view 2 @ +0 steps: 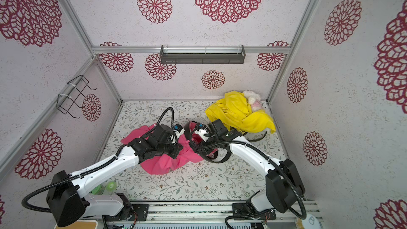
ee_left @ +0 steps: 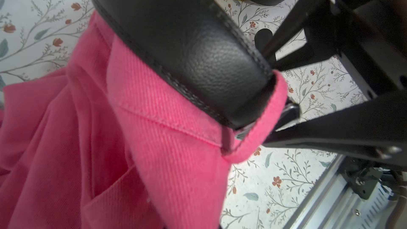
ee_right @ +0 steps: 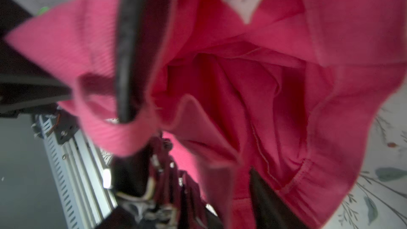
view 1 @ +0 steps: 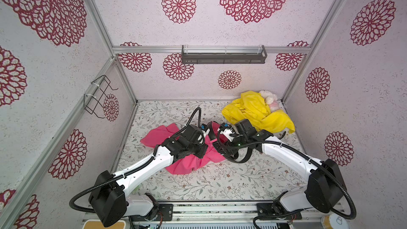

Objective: Remove the belt from the trousers
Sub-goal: Adjust the trousers at the center of the board.

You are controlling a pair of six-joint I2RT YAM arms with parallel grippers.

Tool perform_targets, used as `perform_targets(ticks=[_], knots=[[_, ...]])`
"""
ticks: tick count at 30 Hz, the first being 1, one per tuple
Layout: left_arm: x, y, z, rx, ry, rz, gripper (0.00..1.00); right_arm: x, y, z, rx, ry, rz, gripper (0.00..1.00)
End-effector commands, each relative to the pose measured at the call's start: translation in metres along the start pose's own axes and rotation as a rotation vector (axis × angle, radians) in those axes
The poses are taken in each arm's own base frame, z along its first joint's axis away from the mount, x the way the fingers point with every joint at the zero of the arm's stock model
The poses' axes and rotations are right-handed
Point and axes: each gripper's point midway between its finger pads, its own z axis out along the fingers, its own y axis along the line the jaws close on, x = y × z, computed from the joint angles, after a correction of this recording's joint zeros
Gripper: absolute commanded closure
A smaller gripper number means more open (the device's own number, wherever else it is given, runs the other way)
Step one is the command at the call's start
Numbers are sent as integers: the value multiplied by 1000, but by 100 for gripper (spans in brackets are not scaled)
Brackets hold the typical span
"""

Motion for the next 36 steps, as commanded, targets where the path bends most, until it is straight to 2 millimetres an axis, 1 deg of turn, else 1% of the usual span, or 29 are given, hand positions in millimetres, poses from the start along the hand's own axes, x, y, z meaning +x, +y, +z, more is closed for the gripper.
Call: perform_targets(ticks=[1, 2, 5, 8, 10, 12, 15, 19, 20, 22, 24, 29, 34, 36], knots=[[-15, -10, -20, 49, -7, -71, 100, -18, -18, -27, 217, -108, -12, 14], [-16, -11, -21, 54, 2, -83, 100, -17, -18, -33, 275, -126, -23, 11], [-20, -13, -25, 72, 9, -111, 100, -18, -7, -50, 420, -209, -71, 2], [-25, -14, -28, 87, 11, -127, 100, -17, 4, -59, 498, -303, -94, 1], [-28, -16, -30, 100, 3, -132, 100, -18, 7, -65, 553, -374, -92, 1], [-31, -18, -32, 113, 0, -140, 100, -24, 15, -70, 580, -440, -100, 1], [-34, -20, -35, 123, -2, -159, 100, -32, 26, -73, 633, -483, -138, 1], [-39, -21, -41, 129, -14, -184, 100, -33, 37, -68, 732, -500, -189, 1], [-39, -22, -42, 132, -16, -190, 100, -32, 44, -66, 740, -509, -204, 1], [-41, -22, -44, 133, -20, -197, 100, -30, 50, -62, 747, -519, -214, 1], [-40, -22, -45, 137, -20, -199, 100, -28, 49, -60, 774, -523, -212, 1], [-40, -26, -46, 160, -22, -210, 100, -28, 37, -60, 903, -540, -217, 2], [-41, -27, -50, 182, -38, -227, 100, -27, 33, -48, 944, -551, -240, 3], [-41, -25, -51, 185, -41, -237, 100, -27, 31, -46, 976, -551, -260, 5]])
